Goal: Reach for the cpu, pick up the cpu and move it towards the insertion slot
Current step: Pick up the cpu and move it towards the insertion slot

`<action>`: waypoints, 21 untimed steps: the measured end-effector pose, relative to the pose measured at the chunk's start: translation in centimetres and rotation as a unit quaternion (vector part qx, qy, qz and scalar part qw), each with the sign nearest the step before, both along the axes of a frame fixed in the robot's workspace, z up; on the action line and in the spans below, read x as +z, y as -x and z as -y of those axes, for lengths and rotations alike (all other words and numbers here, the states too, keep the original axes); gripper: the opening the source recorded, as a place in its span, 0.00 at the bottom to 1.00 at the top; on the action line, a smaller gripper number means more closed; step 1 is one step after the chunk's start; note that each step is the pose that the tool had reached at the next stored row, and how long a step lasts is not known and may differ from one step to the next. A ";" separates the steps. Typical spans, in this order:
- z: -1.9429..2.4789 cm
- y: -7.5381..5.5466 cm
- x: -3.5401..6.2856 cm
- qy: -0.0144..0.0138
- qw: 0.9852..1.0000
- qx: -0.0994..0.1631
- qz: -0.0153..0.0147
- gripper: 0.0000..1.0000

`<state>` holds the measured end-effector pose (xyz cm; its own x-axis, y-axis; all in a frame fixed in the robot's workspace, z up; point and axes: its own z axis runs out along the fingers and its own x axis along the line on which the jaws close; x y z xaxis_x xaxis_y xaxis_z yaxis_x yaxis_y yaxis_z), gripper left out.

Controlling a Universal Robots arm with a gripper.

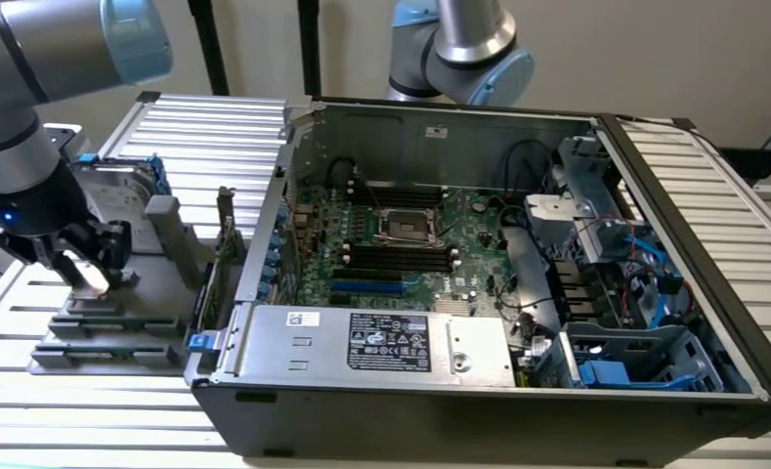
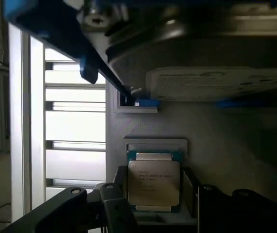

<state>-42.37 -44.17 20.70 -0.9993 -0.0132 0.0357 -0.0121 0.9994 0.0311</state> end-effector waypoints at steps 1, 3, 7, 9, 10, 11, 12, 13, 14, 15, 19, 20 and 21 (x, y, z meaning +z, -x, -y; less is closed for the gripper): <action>0.00 0.0 0.45 0.000 1.000 0.000 0.000 0.54; 0.01 0.0 1.35 0.000 1.000 0.000 0.000 0.54; 0.02 -0.1 3.18 0.000 1.000 0.000 0.000 0.54; 0.03 -0.1 4.07 0.000 1.000 0.000 0.000 0.54; 0.03 -0.2 4.54 0.000 1.000 0.000 0.000 0.54; 0.03 -0.2 4.99 0.000 1.000 0.000 0.000 0.54; 0.04 -0.3 5.44 0.000 1.000 0.000 0.000 0.54; 0.05 -0.3 5.92 0.000 1.000 0.000 0.000 0.54; 0.06 -0.4 6.36 0.000 1.000 0.000 0.000 0.54; 0.06 -0.5 6.81 0.000 1.000 0.000 0.000 0.54; 0.11 -0.9 8.61 0.000 1.000 0.000 0.000 0.54; 0.12 -1.0 9.10 0.000 1.000 0.000 0.000 0.54; 0.14 -1.2 9.54 0.000 1.000 0.000 0.000 0.54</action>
<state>-41.17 -44.31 30.24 -0.9993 -0.0132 0.0357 -0.0121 0.9994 0.0310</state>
